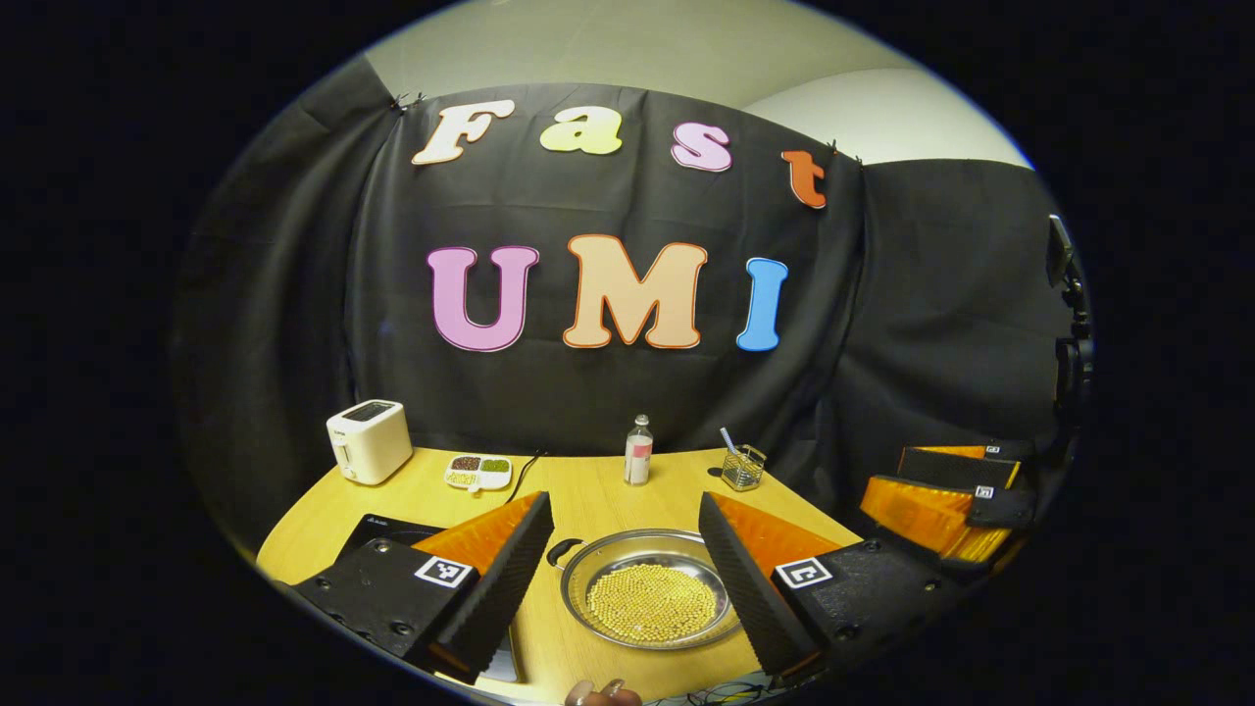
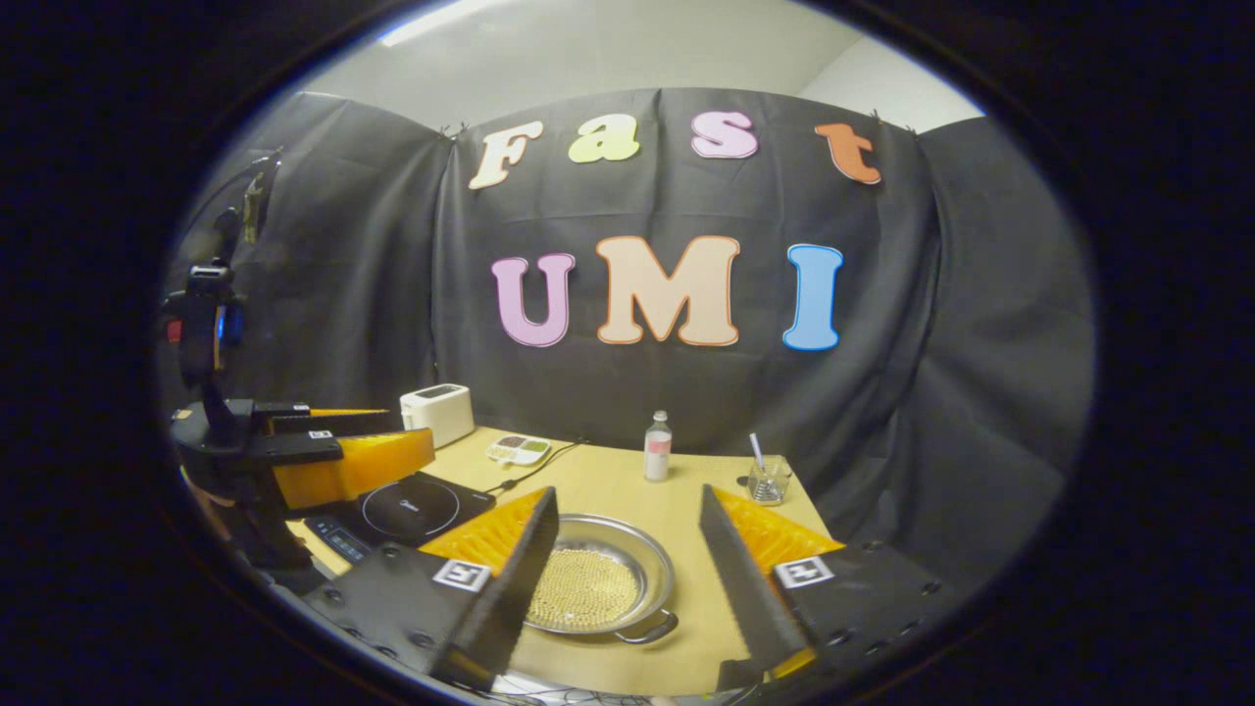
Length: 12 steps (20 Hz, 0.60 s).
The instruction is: First push the handle of the pot to place it horizontally, then grasp the pot with both hands and set it on the induction cooktop.
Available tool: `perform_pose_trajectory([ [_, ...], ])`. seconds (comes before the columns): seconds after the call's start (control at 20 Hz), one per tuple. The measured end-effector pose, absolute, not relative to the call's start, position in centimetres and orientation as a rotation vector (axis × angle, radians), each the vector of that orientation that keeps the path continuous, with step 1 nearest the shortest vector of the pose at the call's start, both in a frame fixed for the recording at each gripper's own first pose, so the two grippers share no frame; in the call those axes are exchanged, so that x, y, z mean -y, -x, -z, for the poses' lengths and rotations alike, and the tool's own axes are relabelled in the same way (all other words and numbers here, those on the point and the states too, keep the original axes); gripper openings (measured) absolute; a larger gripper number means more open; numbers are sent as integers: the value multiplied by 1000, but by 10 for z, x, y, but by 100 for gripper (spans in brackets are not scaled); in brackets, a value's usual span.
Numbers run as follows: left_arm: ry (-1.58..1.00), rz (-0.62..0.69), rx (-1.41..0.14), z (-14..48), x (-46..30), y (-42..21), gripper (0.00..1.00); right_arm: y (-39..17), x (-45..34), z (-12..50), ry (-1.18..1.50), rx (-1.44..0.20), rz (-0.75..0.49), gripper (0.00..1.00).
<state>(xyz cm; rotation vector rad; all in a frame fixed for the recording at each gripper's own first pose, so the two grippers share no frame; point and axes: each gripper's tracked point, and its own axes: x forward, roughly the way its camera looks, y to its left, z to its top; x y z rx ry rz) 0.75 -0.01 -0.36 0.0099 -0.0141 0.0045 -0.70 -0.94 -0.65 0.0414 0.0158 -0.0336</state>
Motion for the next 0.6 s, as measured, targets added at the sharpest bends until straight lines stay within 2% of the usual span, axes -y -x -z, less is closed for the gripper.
perform_pose_trajectory([
  [0.15,-7,-5,14,4,1,-8,96,7,9,7,-44,-19,42,50],
  [0.3,-6,-8,12,4,0,-8,96,9,10,6,-43,-22,54,50],
  [0.4,-3,-9,12,4,0,-8,96,8,11,10,-42,-29,54,41],
  [0.5,0,-8,10,5,1,-8,97,8,14,12,-42,-39,69,41],
  [0.6,1,-8,8,5,1,-7,96,10,16,12,-49,-39,78,17],
])
